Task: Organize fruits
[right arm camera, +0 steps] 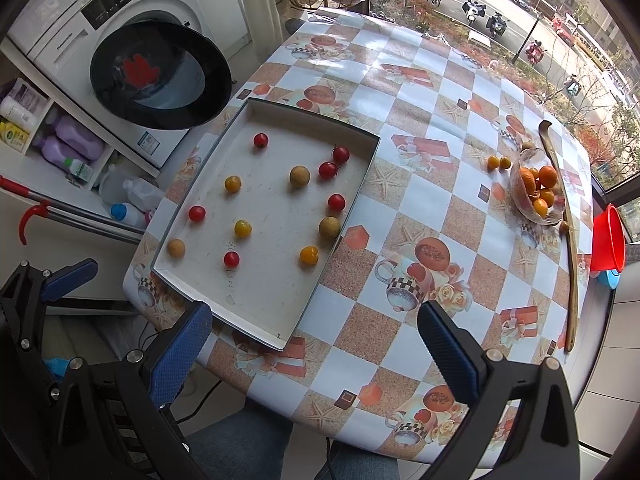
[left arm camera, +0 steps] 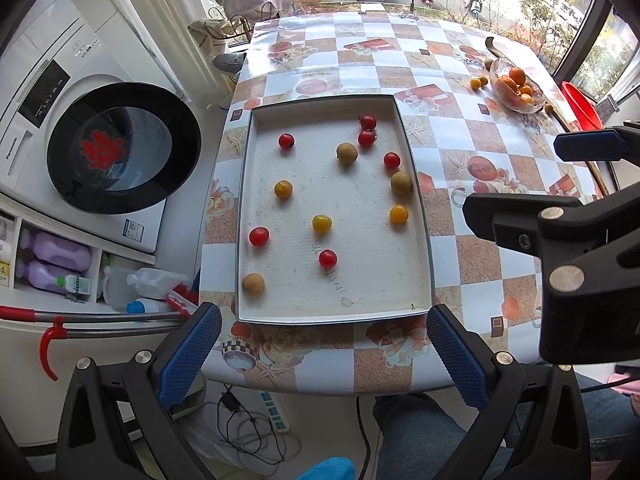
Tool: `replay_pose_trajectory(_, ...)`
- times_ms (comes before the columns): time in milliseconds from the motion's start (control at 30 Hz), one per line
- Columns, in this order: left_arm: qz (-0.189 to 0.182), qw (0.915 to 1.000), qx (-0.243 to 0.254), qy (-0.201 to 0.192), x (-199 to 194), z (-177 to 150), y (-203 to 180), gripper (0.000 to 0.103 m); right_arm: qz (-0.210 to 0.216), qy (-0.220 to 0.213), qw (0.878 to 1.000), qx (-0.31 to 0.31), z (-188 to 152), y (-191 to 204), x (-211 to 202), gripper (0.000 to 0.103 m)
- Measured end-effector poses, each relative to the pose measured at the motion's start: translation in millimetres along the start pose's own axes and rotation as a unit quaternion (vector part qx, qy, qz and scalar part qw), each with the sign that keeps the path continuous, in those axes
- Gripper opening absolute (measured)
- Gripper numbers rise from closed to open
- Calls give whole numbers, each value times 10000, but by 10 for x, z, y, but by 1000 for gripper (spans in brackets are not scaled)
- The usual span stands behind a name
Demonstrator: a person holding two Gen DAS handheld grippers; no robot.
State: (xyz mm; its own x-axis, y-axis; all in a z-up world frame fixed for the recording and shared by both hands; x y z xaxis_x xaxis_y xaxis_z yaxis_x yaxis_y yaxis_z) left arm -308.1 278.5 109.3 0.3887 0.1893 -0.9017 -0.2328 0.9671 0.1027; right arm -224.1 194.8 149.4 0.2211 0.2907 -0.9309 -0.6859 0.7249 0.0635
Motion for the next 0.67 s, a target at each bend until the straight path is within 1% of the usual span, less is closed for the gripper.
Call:
replay_pose_trajectory(200, -6, 10000, 32, -27, -18, -7, -27, 103, -3, 2, 10000, 4, -10, 10, -7, 103)
replay_pose_trajectory(467, -46, 9999, -68, -67, -27, -14, -9, 103, -3, 11, 10000, 9, -25, 36, -1, 103)
replay_pose_trajectory(600, -110, 9996, -99, -251, -79, -3, -17, 103, -4, 19, 10000, 19, -57, 69, -1, 103)
replay_pose_trajectory(667, -138, 9995, -105, -268, -90, 1, -25, 103, 0, 20, 10000, -4, -46, 54, 3, 103)
Point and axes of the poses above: each gripper's, at about its wrist camera, not at the fingertips, and x roughly the way its jaws point, y to its left, z to its top, the point moved 4 cm from there along x, roughly the way its jaws point, and after that the axes turned 10 degrees about -y, right-handed, at the moved point
